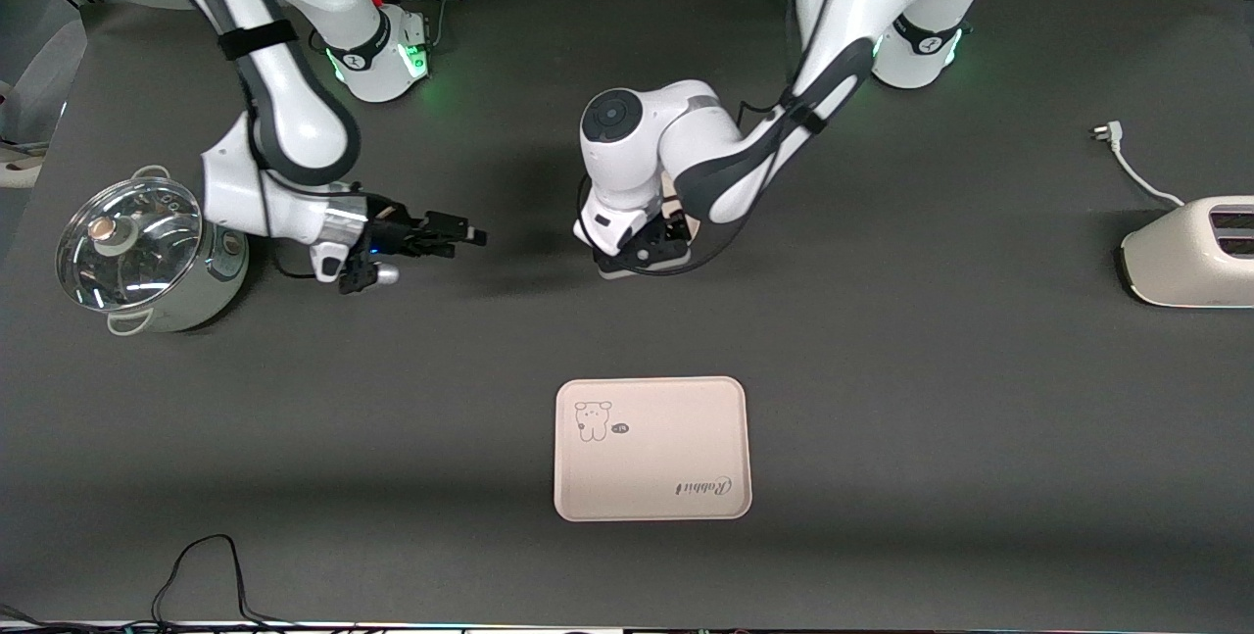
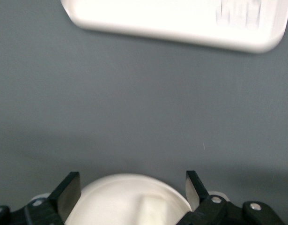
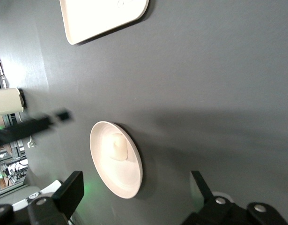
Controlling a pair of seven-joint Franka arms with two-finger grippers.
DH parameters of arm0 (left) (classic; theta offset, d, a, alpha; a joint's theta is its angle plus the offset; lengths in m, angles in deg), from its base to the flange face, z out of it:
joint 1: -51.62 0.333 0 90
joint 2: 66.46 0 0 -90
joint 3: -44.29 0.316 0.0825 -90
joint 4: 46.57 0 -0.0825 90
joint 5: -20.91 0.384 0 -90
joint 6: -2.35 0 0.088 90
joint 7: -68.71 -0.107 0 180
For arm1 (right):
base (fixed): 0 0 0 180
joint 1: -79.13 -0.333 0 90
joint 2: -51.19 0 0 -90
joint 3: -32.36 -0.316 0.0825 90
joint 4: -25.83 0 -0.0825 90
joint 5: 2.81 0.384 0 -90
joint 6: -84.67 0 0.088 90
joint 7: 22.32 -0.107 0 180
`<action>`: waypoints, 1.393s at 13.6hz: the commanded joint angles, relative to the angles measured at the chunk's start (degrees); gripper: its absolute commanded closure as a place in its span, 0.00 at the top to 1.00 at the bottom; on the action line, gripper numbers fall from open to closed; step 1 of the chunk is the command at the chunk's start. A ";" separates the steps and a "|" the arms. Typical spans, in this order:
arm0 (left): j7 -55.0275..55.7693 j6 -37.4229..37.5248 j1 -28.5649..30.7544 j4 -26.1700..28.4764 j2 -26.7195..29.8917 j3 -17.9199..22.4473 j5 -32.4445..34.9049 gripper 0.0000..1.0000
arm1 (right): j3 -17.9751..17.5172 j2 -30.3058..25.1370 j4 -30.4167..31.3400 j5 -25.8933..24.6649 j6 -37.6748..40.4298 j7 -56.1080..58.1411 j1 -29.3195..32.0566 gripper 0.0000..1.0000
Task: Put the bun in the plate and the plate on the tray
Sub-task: 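Lower the right gripper to the plate rim while the left gripper withdraws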
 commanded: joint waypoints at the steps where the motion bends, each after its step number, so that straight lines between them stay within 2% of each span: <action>1: -8.62 9.04 4.40 -8.99 1.37 -0.16 -2.36 1.00 | 0.50 -1.50 2.56 4.85 -6.01 1.54 -5.86 1.00; 2: -10.30 10.37 6.07 -11.03 1.37 -0.16 -2.63 1.00 | 0.50 -1.24 2.65 6.60 -7.17 1.19 -7.63 1.00; 5: -15.74 12.66 10.64 -11.49 3.04 -0.78 -3.24 1.00 | 0.50 -0.97 2.30 9.87 -8.23 0.92 -10.36 1.00; 6: -20.20 13.36 12.40 -11.49 3.91 -0.87 -4.73 1.00 | 0.50 -1.06 2.30 9.87 -8.23 0.92 -10.46 1.00; 8: -32.84 13.46 17.84 -11.31 6.54 -0.17 -12.08 1.00 | 0.50 -0.88 2.30 9.87 -8.58 1.36 -11.33 1.00; 9: -40.65 13.72 19.43 -10.27 9.60 1.84 -15.95 1.00 | 0.50 -0.71 2.39 9.78 -10.06 1.71 -12.38 1.00; 13: -69.49 20.21 19.71 -7.45 17.44 18.17 -25.64 1.00 | 0.41 1.83 2.57 9.78 -13.40 0.74 -16.95 1.00; 17: -79.74 20.05 19.71 0.89 26.05 27.85 -28.03 1.00 | 0.24 5.26 1.78 10.22 -17.63 0.13 -20.04 1.00; 19: -79.75 18.74 19.71 7.73 32.46 29.01 -28.12 1.00 | 0.23 6.93 1.51 14.07 -19.74 0.48 -23.18 1.00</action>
